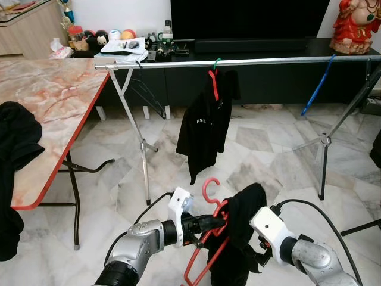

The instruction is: Hang hanger

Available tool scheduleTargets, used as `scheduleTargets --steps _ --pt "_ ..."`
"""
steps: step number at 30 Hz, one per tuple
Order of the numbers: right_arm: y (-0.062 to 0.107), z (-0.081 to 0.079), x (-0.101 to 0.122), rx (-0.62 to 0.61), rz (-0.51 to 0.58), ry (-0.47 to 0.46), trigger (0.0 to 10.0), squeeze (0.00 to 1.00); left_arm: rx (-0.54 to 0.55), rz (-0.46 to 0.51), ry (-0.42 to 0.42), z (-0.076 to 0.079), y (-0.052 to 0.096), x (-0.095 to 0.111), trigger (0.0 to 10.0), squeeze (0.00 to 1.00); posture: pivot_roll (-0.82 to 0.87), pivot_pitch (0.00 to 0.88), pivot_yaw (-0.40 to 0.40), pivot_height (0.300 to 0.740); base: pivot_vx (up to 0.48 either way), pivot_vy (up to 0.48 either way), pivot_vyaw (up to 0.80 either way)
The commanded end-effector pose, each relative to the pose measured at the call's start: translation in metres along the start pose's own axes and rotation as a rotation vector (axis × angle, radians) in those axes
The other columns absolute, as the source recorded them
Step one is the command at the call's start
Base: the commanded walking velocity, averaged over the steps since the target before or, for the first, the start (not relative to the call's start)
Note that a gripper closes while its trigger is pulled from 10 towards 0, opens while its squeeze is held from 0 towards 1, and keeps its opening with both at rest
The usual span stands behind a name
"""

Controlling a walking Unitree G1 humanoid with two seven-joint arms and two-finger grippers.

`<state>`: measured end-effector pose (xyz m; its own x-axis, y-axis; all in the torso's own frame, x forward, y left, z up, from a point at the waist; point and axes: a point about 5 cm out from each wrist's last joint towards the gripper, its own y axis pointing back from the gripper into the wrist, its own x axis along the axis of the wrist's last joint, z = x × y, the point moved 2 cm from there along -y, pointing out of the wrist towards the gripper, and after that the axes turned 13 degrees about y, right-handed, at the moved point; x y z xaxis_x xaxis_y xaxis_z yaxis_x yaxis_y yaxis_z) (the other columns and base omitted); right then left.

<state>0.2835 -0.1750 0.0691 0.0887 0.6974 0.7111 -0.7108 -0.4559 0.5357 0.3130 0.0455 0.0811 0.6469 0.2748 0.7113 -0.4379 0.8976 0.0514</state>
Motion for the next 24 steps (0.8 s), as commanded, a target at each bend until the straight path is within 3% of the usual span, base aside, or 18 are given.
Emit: scheduleTargets --steps 1,2,5,8,12,15,18,19,21,22,23,24 --pt "0.001 -0.004 0.006 0.019 0.028 -0.023 10.0 0.0 -0.079 0.098 -0.027 0.014 -0.003 0.027 10.0 0.0 -0.09 0.108 0.042 0.74 0.0 0.0 0.0" --pt "0.001 -0.004 0.006 0.019 0.028 -0.023 10.0 0.0 -0.079 0.098 -0.027 0.014 -0.003 0.027 10.0 0.0 -0.09 0.108 0.042 0.74 0.0 0.0 0.0" --pt "0.01 -0.012 0.024 0.085 0.167 -0.042 10.0 0.0 -0.125 0.186 0.033 0.021 -0.006 0.041 10.0 0.0 -0.1 0.108 0.038 0.74 0.0 0.0 0.0" --pt "0.013 -0.014 0.029 0.111 0.211 -0.036 10.0 0.0 -0.14 0.21 0.052 0.023 -0.008 0.045 10.0 0.0 -0.11 0.108 0.036 0.74 0.0 0.0 0.0" --pt "0.03 -0.017 0.054 0.196 0.42 -0.134 10.0 0.0 -0.153 0.254 0.081 0.027 -0.014 0.052 10.0 0.0 -0.12 0.103 0.034 0.74 0.0 0.0 0.0" --pt "0.039 -0.019 0.055 0.252 0.49 -0.205 10.0 0.0 -0.169 0.259 0.093 0.03 -0.017 0.053 10.0 0.0 -0.11 0.1 0.032 0.74 0.0 0.0 0.0" --pt "0.041 -0.023 0.047 0.286 0.466 -0.231 10.0 0.0 -0.172 0.263 0.098 0.03 -0.017 0.053 10.0 0.0 -0.11 0.097 0.031 0.74 0.0 0.0 0.0" --pt "0.038 -0.028 0.028 0.302 0.364 -0.203 10.0 0.0 -0.175 0.267 0.102 0.031 -0.016 0.053 10.0 0.0 -0.11 0.097 0.031 0.74 0.0 0.0 0.0" --pt "0.037 -0.029 0.024 0.304 0.339 -0.193 10.0 0.0 -0.175 0.269 0.103 0.031 -0.016 0.053 10.0 0.0 -0.11 0.097 0.031 0.74 0.0 0.0 0.0" --pt "0.031 -0.024 0.007 0.245 0.235 -0.139 10.0 0.0 -0.174 0.27 0.104 0.03 -0.015 0.054 10.0 0.0 -0.11 0.093 0.031 0.74 0.0 0.0 0.0" --pt "0.031 -0.024 0.007 0.245 0.235 -0.139 10.0 0.0 -0.174 0.27 0.104 0.03 -0.015 0.054 10.0 0.0 -0.11 0.093 0.031 0.74 0.0 0.0 0.0" --pt "0.025 -0.017 -0.008 0.177 0.146 -0.125 10.0 0.0 -0.172 0.271 0.105 0.03 -0.015 0.054 10.0 0.0 -0.11 0.089 0.032 0.74 0.0 0.0 0.0"
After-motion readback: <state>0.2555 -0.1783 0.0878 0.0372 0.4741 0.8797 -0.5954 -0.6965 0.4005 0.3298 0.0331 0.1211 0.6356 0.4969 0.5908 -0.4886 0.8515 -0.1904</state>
